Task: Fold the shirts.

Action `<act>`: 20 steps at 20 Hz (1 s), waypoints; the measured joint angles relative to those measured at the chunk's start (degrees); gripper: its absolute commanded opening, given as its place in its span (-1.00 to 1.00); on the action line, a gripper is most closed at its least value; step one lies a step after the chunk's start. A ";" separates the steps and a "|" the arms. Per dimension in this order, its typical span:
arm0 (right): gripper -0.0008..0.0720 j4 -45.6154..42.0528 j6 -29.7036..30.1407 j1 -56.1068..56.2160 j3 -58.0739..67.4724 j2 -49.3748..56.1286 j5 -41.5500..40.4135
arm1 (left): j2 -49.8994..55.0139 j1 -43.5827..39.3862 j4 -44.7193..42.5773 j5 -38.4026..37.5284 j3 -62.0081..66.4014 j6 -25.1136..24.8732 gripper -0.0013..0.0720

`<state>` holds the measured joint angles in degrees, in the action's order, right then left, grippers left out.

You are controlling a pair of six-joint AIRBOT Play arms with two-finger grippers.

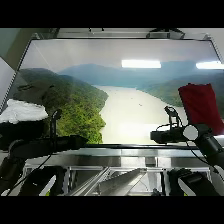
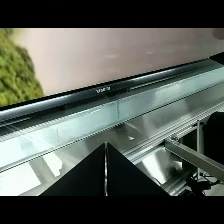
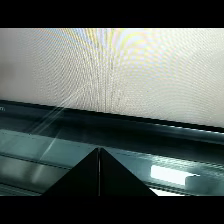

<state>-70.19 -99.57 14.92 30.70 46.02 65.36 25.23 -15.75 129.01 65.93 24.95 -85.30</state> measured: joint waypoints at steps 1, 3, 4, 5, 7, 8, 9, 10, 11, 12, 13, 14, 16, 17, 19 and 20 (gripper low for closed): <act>-0.91 -0.02 0.00 0.00 0.00 0.00 0.00 | 0.00 0.00 0.00 -0.02 0.00 0.00 -0.91; -0.91 0.00 0.00 0.00 0.00 0.00 -0.02 | 0.00 0.00 -0.02 -0.02 0.00 -0.02 -0.91; -0.91 -0.02 0.00 0.00 0.00 0.00 -0.02 | 0.00 0.00 -0.02 -0.02 0.00 -0.02 -0.91; -0.91 -0.02 0.00 0.00 0.00 0.00 -0.02 | 0.00 0.00 -0.04 -0.02 0.04 -0.02 -0.91; -0.91 -0.02 0.00 0.00 0.00 0.00 -0.02 | 0.09 0.70 -1.05 0.22 1.29 -0.04 -0.91; -0.91 -0.02 0.00 0.00 0.00 0.00 -0.02 | 0.42 1.64 -2.64 0.79 2.80 -0.04 -0.91; -0.91 -0.02 0.00 0.00 0.00 0.00 -0.02 | 1.18 3.30 -5.07 1.77 5.25 -0.04 -0.84; -0.91 -0.02 0.00 0.00 0.00 0.00 -0.02 | 2.29 5.49 -7.82 2.73 8.13 -0.24 0.36; -0.91 -0.02 0.02 0.00 0.00 0.00 -0.02 | 3.87 8.41 -11.17 3.85 11.67 -0.46 0.85; -0.91 -0.02 0.00 0.00 0.00 0.00 -0.02 | 5.77 11.69 -14.03 5.01 15.32 -0.87 0.86; -0.91 -0.02 0.02 0.00 0.00 0.00 -0.02 | 8.22 15.76 -16.57 5.53 19.47 -1.55 0.86; -0.91 -0.02 0.02 0.00 0.00 0.00 -0.02 | 11.06 20.24 -18.82 6.19 23.80 -2.62 0.86; -0.91 -0.02 0.00 0.00 0.00 0.00 -0.02 | 17.57 28.85 -21.29 6.71 32.00 -5.99 0.86; -0.91 -0.04 0.02 0.00 -0.02 0.00 -0.02 | 20.87 32.37 -22.23 6.75 35.41 -7.96 0.86; -0.91 -0.04 0.00 0.00 -0.02 0.00 -0.02 | 28.24 38.40 -23.52 5.86 41.46 -12.11 0.86; -0.91 -0.02 0.02 0.00 -0.02 0.00 -0.02 | 32.17 40.61 -23.93 4.76 44.02 -14.27 0.86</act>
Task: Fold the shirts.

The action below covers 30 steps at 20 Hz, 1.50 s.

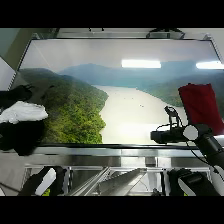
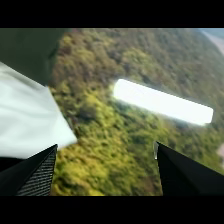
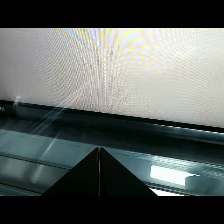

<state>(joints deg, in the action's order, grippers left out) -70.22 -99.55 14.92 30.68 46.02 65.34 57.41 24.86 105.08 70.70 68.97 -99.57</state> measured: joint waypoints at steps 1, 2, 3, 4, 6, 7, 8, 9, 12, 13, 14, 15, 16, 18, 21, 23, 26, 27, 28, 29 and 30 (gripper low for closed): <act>-0.91 -0.02 0.00 0.00 0.00 0.00 0.00 | 3.65 1.62 -0.63 -0.96 2.05 -1.70 0.86; -0.91 0.00 -0.02 0.00 0.00 0.00 0.00 | 7.39 2.95 -1.27 -2.14 4.09 -3.08 0.86; -0.91 0.00 0.00 0.00 0.00 0.00 0.00 | 11.50 4.17 -1.86 -3.45 6.23 -4.20 0.86; -0.91 0.00 -0.02 0.00 0.00 0.00 0.00 | 15.50 5.29 -2.34 -4.48 8.26 -4.90 0.86; -0.91 0.00 -0.02 0.00 0.00 0.00 0.00 | 23.12 7.19 -2.78 -6.10 12.39 -5.99 0.86; -0.91 0.00 -0.02 0.00 0.00 0.00 -0.04 | 26.73 7.98 -2.97 -6.54 14.40 -6.19 0.86; -0.91 0.00 0.00 0.00 0.00 0.02 -0.07 | 30.25 8.68 -3.15 -7.02 16.46 -6.58 0.86; -0.91 0.00 -0.02 0.00 0.00 0.02 -0.07 | 33.62 9.29 -3.23 -7.26 18.47 -6.71 0.86; -0.91 0.00 -0.02 0.00 0.00 0.04 -0.07 | 42.71 10.51 -3.54 -7.72 23.96 -7.02 0.86; -0.91 0.00 0.00 0.00 0.00 0.04 -0.13 | 45.29 10.69 -3.54 -7.72 25.55 -7.10 0.86; -0.91 0.00 -0.02 0.00 0.00 0.04 -0.20 | 47.65 10.73 -3.52 -7.67 27.10 -7.21 0.86; -0.91 0.07 0.00 0.00 0.02 0.04 -0.39 | 49.62 10.67 -3.32 -7.58 28.61 -7.21 0.85; -0.91 0.24 0.00 0.00 0.00 0.04 -0.42 | 51.43 10.40 -3.32 -7.34 30.27 -7.23 0.73; -0.91 0.70 -0.02 0.00 0.00 0.04 -0.55 | 54.34 9.68 -3.06 -6.54 33.24 -7.26 -0.89; -0.91 1.97 -0.02 0.00 0.00 0.04 -0.57 | 56.85 8.55 -3.23 -3.61 37.68 -7.26 -0.91; -0.91 2.91 -0.02 0.00 0.00 0.04 -0.57 | 57.16 7.63 -2.80 -0.90 40.65 -6.95 -0.91; -0.91 4.63 -0.02 0.00 0.00 0.04 -0.81 | 54.90 5.53 5.25 2.69 44.87 -6.91 -0.91; -0.91 5.01 -0.02 0.00 0.00 0.04 -0.85 | 53.16 4.39 8.92 3.61 45.90 -7.50 -0.91; -0.91 5.40 0.00 0.00 0.00 0.04 -0.98 | 51.10 2.99 12.41 4.44 46.58 -8.11 -0.91; -0.91 5.62 0.04 0.00 0.00 0.04 -0.96 | 48.61 1.18 15.19 5.44 47.06 -8.61 -0.91; -0.91 5.84 0.24 0.00 0.00 0.04 -1.01 | 45.79 -1.01 17.33 6.82 47.45 -9.14 -0.91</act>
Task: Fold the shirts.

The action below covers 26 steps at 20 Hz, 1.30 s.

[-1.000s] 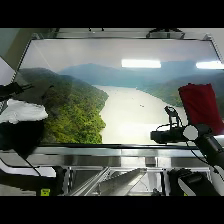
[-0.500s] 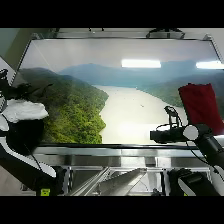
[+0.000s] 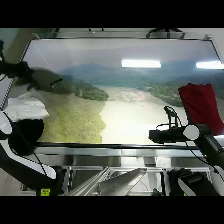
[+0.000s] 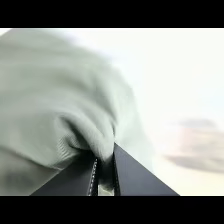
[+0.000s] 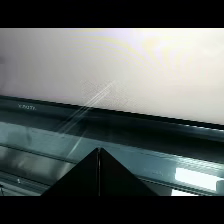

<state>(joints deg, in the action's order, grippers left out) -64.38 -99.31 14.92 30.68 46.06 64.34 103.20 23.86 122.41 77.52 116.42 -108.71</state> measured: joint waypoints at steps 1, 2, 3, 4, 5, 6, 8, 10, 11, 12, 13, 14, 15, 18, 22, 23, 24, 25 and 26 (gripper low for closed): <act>-0.91 0.02 0.52 0.00 0.00 0.00 0.00 | -2.73 -2.36 1.77 1.38 0.17 -0.33 -0.91; -0.91 0.17 1.36 0.00 0.00 0.00 0.00 | -5.29 -4.85 2.93 2.89 -0.17 -0.46 -0.91; -0.91 0.37 2.01 0.00 0.00 0.00 0.00 | -8.02 -7.85 3.87 4.70 -1.27 -0.68 -0.91; -0.91 0.39 2.93 0.00 0.00 0.00 -0.02 | -10.38 -10.64 4.52 5.90 -2.80 -0.66 -0.91; -0.91 0.35 3.43 0.00 0.00 0.00 -0.04 | -12.94 -13.92 5.18 6.73 -5.07 -0.61 -0.91; -0.91 0.28 3.89 0.00 0.00 0.00 -0.04 | -15.21 -17.14 5.51 6.99 -7.74 -0.37 -0.91; -0.91 -0.07 4.79 0.00 0.00 0.00 -0.04 | -18.75 -23.78 5.95 6.45 -13.79 0.13 -0.91; -0.89 -0.24 6.05 0.00 0.00 0.00 -0.04 | -20.98 -30.29 6.25 4.96 -20.15 0.72 -0.91; -0.89 -0.42 6.51 0.00 0.00 0.00 -0.04 | -21.53 -32.89 6.27 4.17 -22.86 1.18 -0.91; -0.89 -0.46 7.08 0.00 0.00 0.00 -0.02 | -21.92 -35.30 6.25 3.50 -25.53 1.40 -0.91; -0.80 -0.63 7.54 0.00 0.00 0.00 -0.02 | -22.29 -37.44 6.25 2.91 -28.22 1.64 -0.91; -0.33 -0.92 8.02 -0.11 0.04 0.00 -0.02 | -22.56 -38.95 6.27 2.32 -30.51 1.77 -0.91; 0.00 -1.18 8.55 -0.33 0.15 0.00 -0.02 | -22.71 -40.09 6.23 1.92 -32.89 1.77 -0.88; 0.03 -1.68 9.51 -1.88 1.25 0.00 -0.04 | -23.02 -40.85 6.14 1.07 -38.51 2.01 0.94; 0.03 -1.86 13.14 -6.34 6.58 1.03 -0.39 | -23.10 -36.68 6.16 1.81 -41.72 2.25 0.94; 0.04 -1.84 14.29 -7.65 8.46 2.12 -0.42 | -23.10 -34.95 6.14 2.27 -42.16 2.43 0.94; 0.12 -1.51 16.00 -8.98 10.75 3.93 -0.44 | -23.15 -33.07 6.12 2.43 -42.80 2.45 0.94; 0.42 -0.81 17.70 -9.99 13.07 6.34 -0.46 | -23.17 -31.39 6.12 2.64 -43.76 2.71 0.94; 0.56 0.11 19.69 -10.78 15.69 9.57 -0.55 | -23.17 -29.83 6.12 2.67 -45.24 2.86 0.94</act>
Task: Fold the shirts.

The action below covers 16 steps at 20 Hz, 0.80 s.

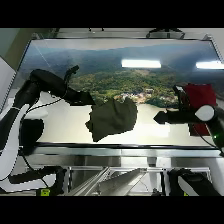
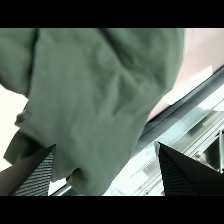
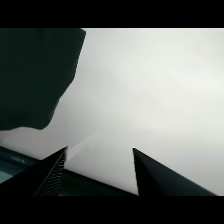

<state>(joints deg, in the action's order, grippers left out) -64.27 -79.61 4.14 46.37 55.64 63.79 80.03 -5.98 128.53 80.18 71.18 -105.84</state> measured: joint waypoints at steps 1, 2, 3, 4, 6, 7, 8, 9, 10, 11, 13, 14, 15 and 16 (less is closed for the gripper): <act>0.56 1.16 1.81 -0.50 2.54 3.54 0.02 | 0.00 1.16 0.02 -0.26 -1.73 0.00 0.94; 0.56 2.69 3.87 -0.90 5.38 7.91 0.11 | 0.00 2.01 0.07 -1.01 -3.93 -0.02 0.94; 0.56 4.48 6.16 -1.16 8.04 12.22 0.22 | 0.00 2.40 0.20 -2.38 -6.12 -0.20 0.94; 0.56 6.97 8.68 -1.38 10.88 17.00 0.44 | 0.02 2.43 0.33 -4.24 -8.55 -0.76 0.94; 0.56 12.52 13.22 -1.57 16.46 26.27 1.09 | 0.17 1.60 0.44 -8.81 -12.74 -1.86 0.94; 0.56 15.30 14.99 -1.62 19.19 30.60 1.64 | 0.48 1.01 0.57 -11.37 -14.32 -2.27 0.94; 0.56 18.12 16.52 -1.60 22.05 35.06 2.47 | 1.03 0.28 0.57 -14.14 -15.54 -2.69 0.94; 0.56 20.61 17.75 -1.46 24.74 39.17 3.34 | 1.95 -0.52 0.61 -16.55 -16.31 -2.95 0.93; 0.55 22.29 18.56 -1.16 26.95 42.45 4.31 | 3.04 -1.29 0.63 -18.21 -16.57 -3.26 0.93; 0.39 23.91 19.34 -0.76 28.92 45.31 5.27 | 4.37 -2.12 0.70 -19.39 -16.35 -3.52 0.68; -0.16 25.81 21.22 0.31 31.74 49.44 6.86 | 7.52 -3.67 0.68 -20.44 -14.45 -4.22 -0.18; -0.16 26.51 22.34 0.83 32.63 50.69 7.37 | 9.07 -4.26 0.68 -20.39 -12.98 -4.42 -0.36; -0.40 27.04 23.34 1.31 33.31 51.58 7.87 | 10.54 -4.68 0.66 -20.06 -11.41 -4.63 -0.36; -0.90 27.34 24.09 1.64 33.75 52.19 8.17 | 11.67 -4.92 0.57 -19.50 -10.01 -4.72 -0.44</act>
<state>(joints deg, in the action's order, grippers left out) -36.93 -55.53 5.78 80.12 107.83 71.96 91.70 -10.90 129.10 60.69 61.17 -110.56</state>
